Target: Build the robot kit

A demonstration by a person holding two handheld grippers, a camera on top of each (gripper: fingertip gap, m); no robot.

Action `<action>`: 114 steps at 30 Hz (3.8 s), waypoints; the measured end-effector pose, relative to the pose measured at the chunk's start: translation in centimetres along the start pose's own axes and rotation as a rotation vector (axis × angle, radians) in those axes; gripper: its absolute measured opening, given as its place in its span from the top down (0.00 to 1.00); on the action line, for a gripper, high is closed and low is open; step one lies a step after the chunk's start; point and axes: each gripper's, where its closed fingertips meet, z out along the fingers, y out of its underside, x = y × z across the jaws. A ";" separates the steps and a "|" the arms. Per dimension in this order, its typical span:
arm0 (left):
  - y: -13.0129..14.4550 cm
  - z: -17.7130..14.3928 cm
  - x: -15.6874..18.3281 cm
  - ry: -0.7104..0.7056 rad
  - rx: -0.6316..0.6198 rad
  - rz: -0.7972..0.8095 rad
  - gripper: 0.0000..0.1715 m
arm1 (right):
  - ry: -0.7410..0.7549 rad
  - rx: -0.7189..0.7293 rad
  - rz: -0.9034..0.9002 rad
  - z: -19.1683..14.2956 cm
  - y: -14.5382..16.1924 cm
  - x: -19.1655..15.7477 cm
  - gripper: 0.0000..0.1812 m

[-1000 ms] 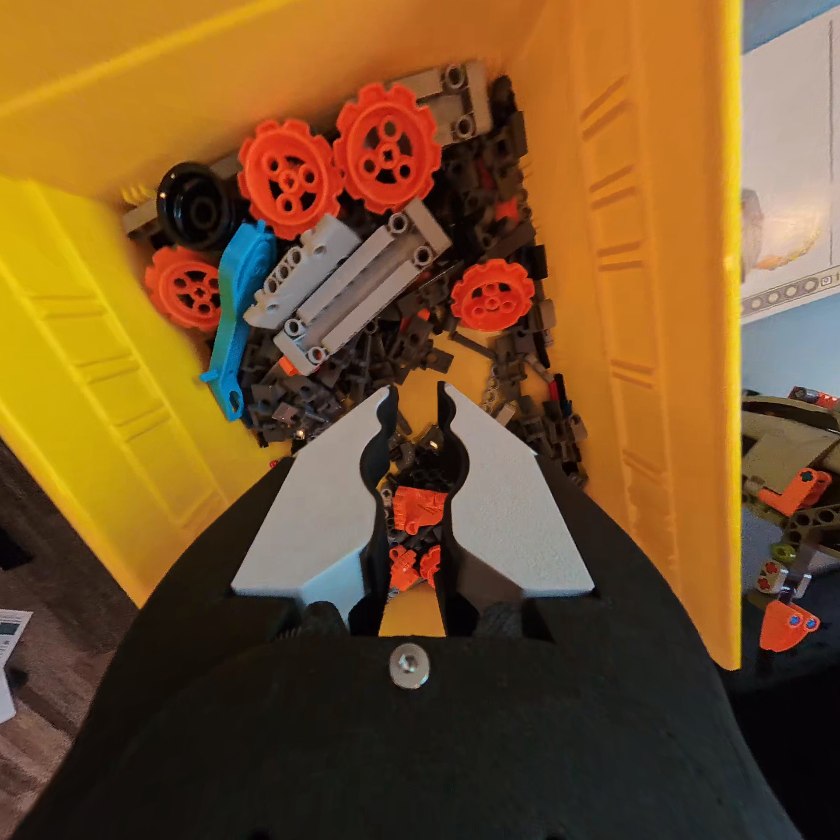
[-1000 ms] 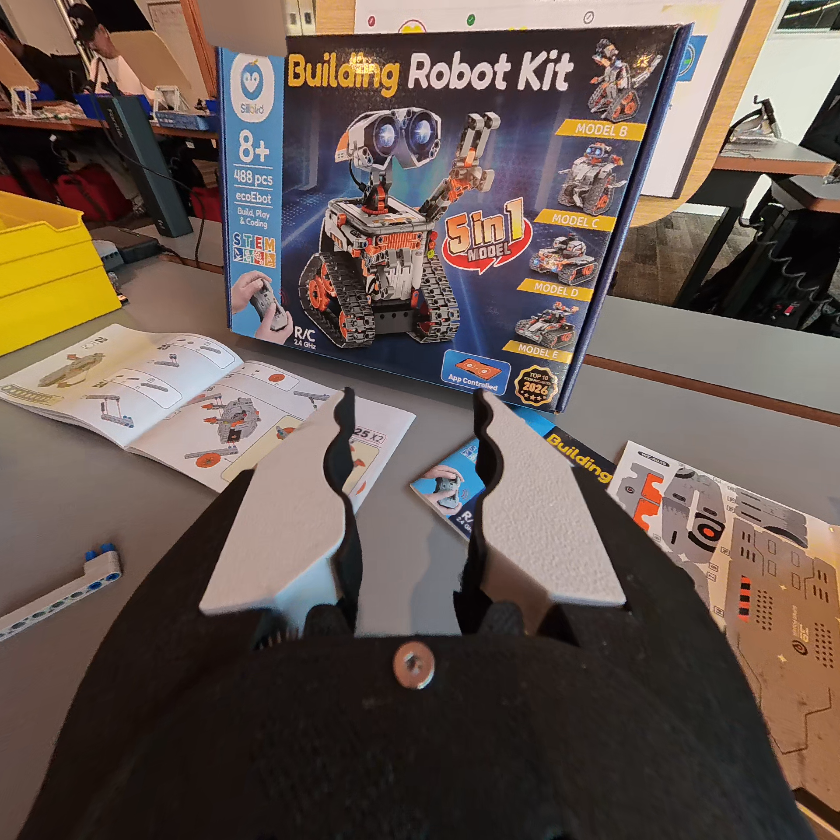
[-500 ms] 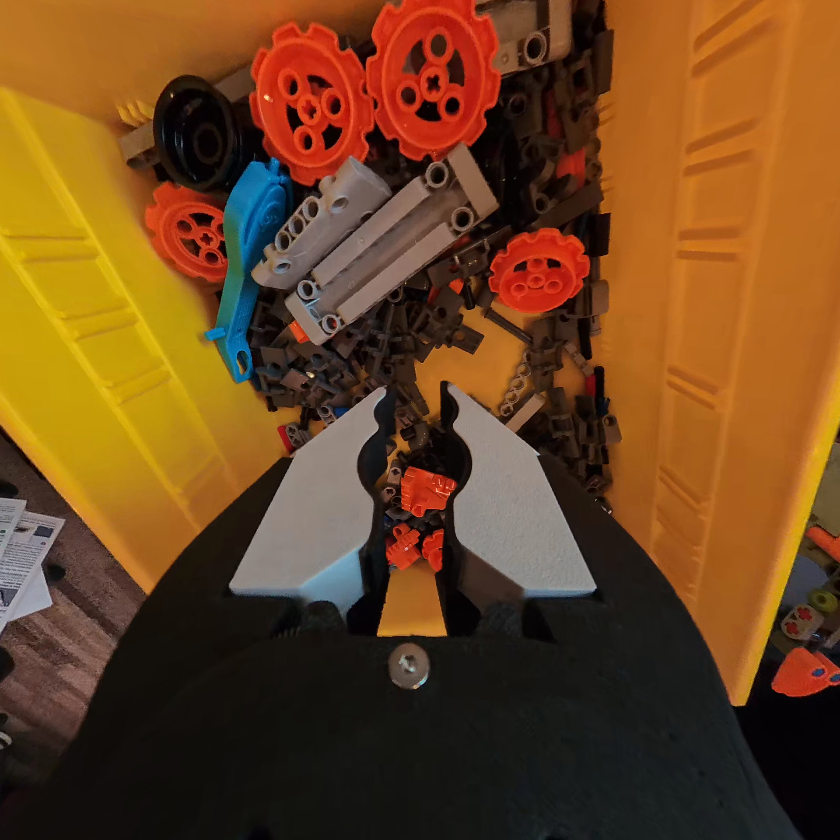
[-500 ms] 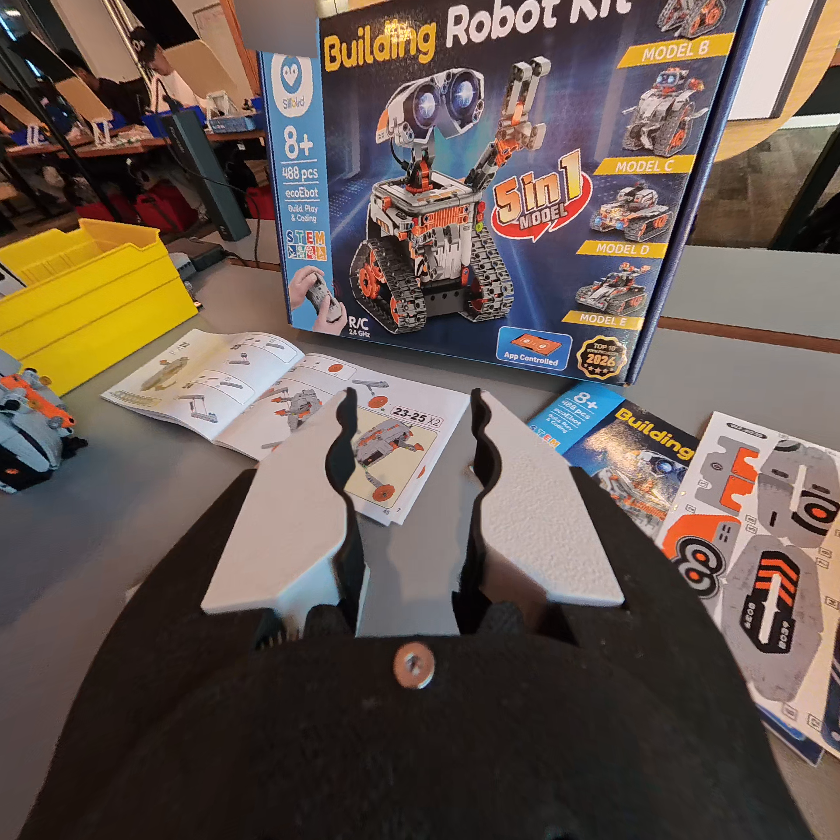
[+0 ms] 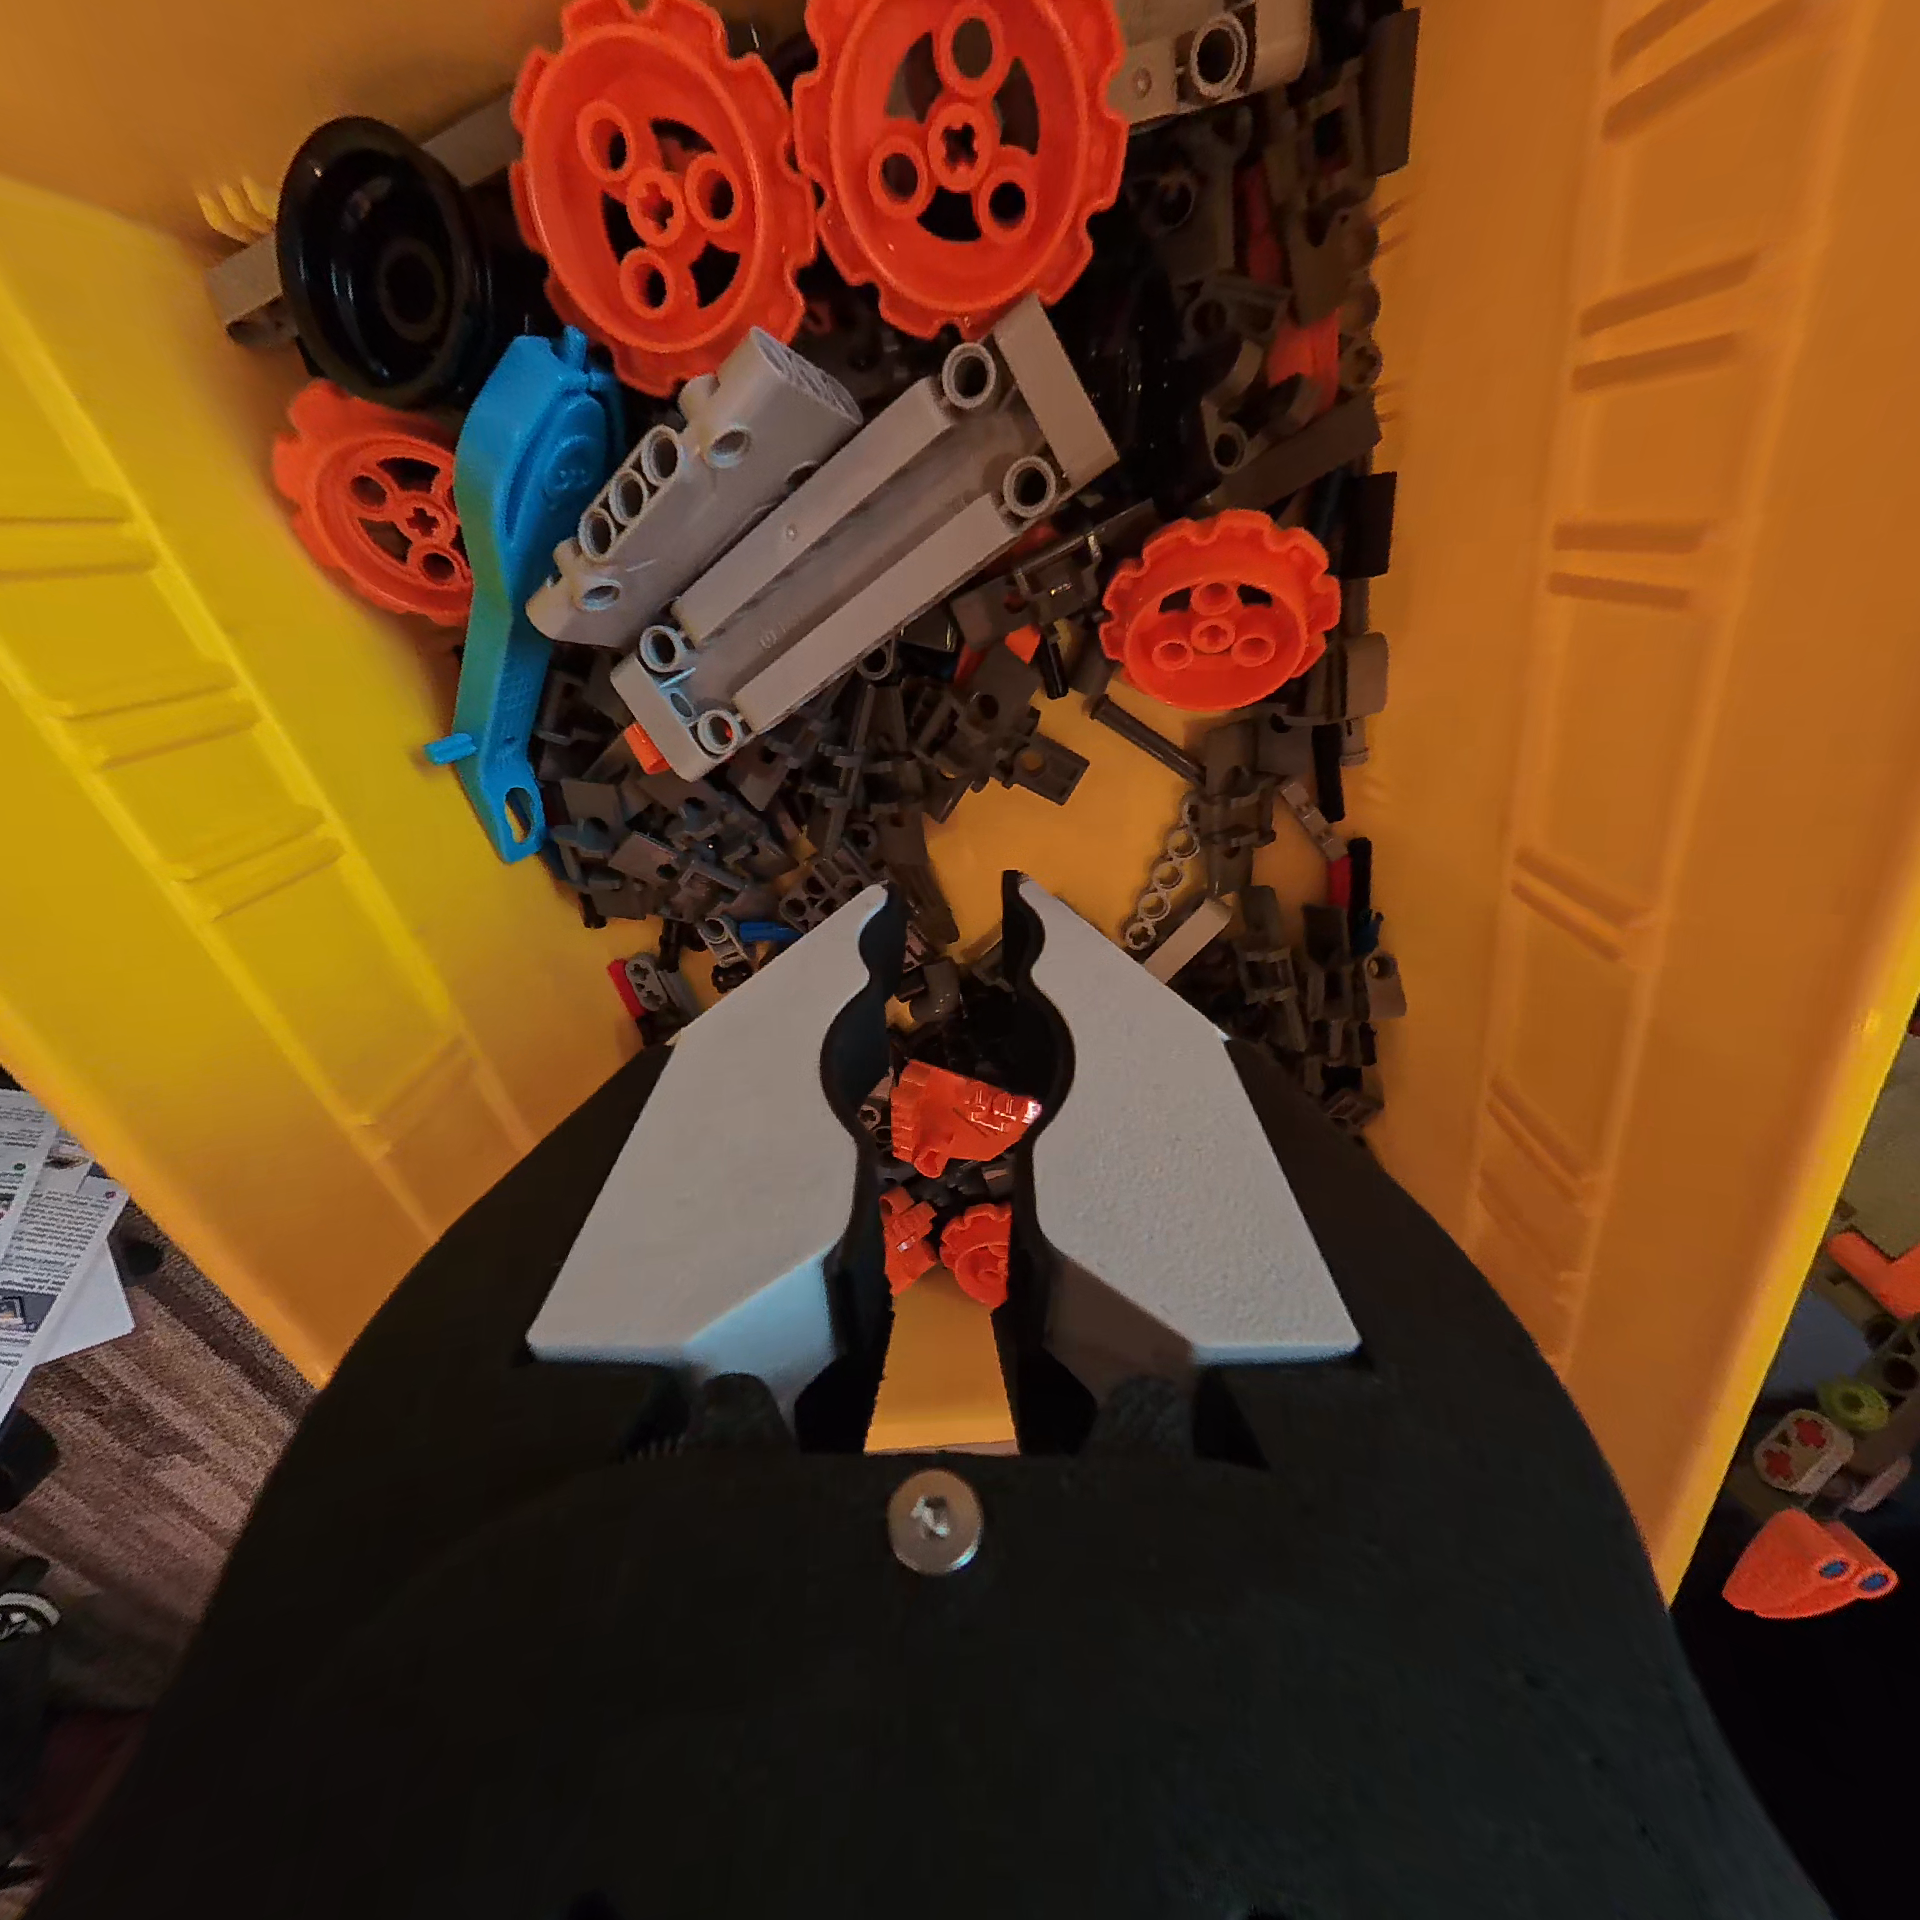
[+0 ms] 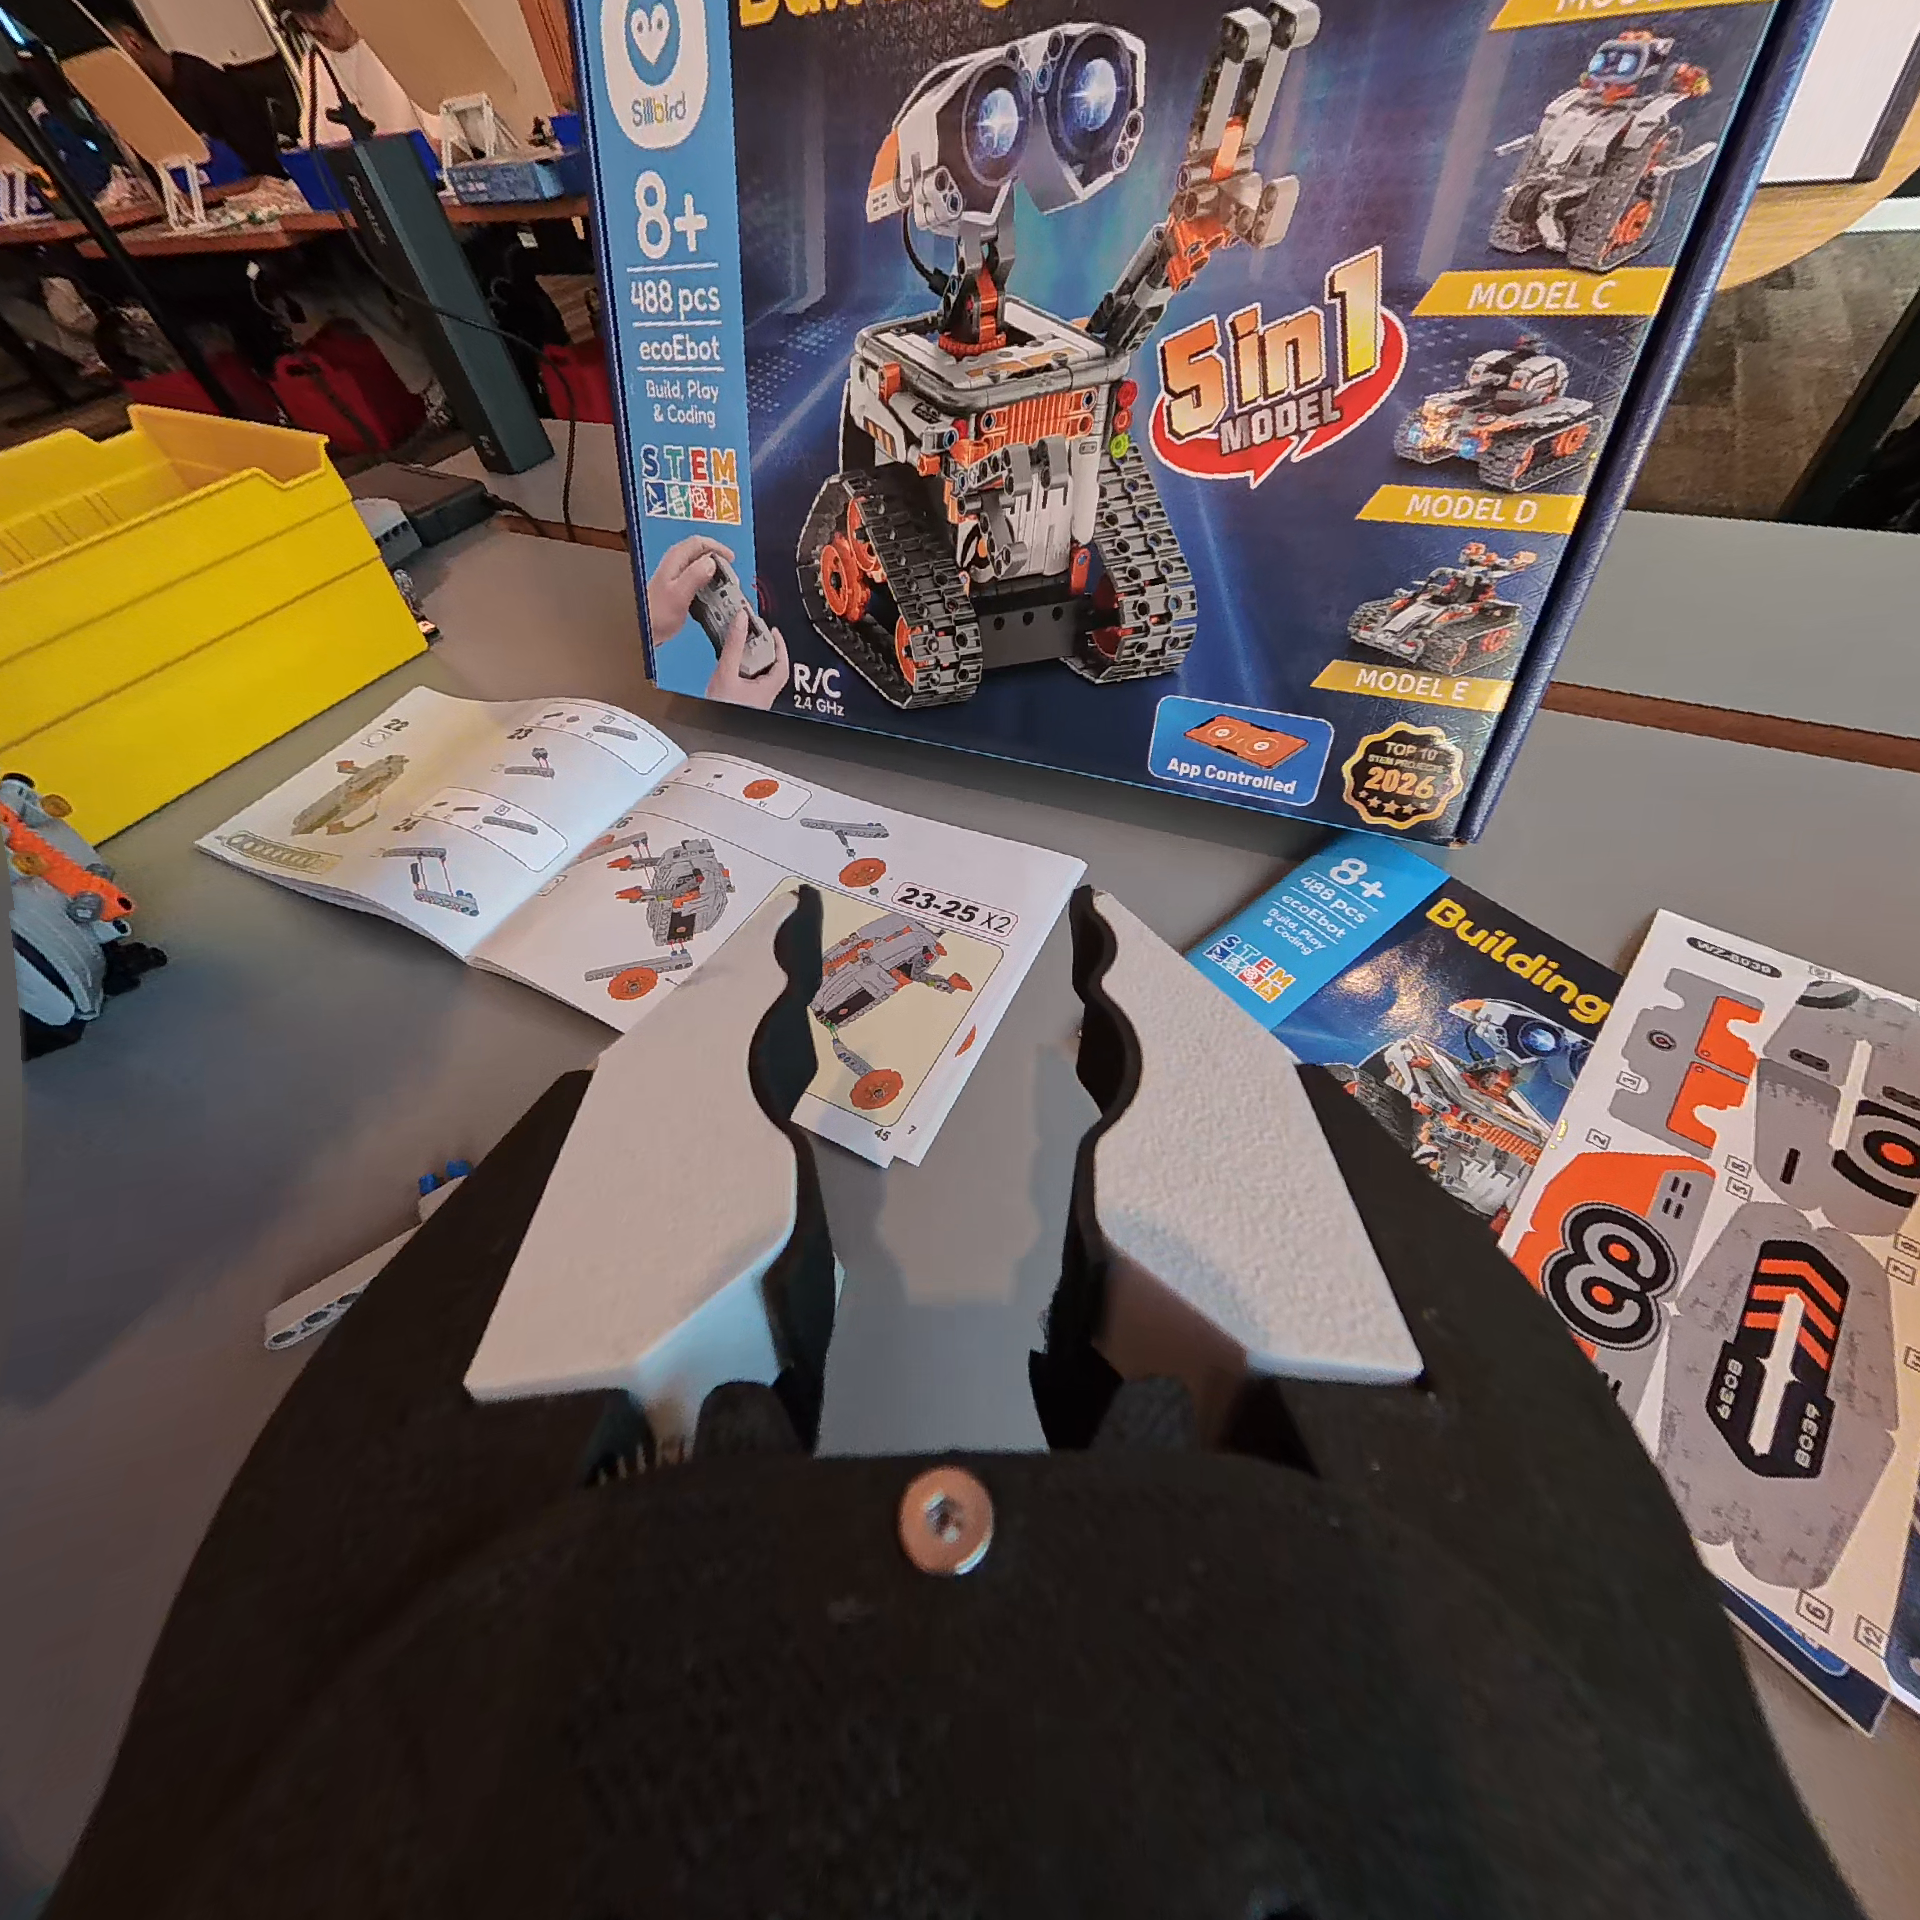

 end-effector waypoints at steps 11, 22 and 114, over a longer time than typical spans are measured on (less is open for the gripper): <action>-0.3 -0.1 0.3 0.023 0.018 -0.014 0.91 | -0.012 -0.023 -0.003 0.3 0.5 -0.3 0.75; -0.3 -0.4 0.4 0.026 0.028 -0.017 0.91 | -0.018 -0.030 -0.004 0.3 0.5 -0.4 0.75; 4.3 -0.9 3.9 0.387 -0.109 -0.060 0.87 | -0.014 -0.034 0.076 0.8 1.0 1.4 0.79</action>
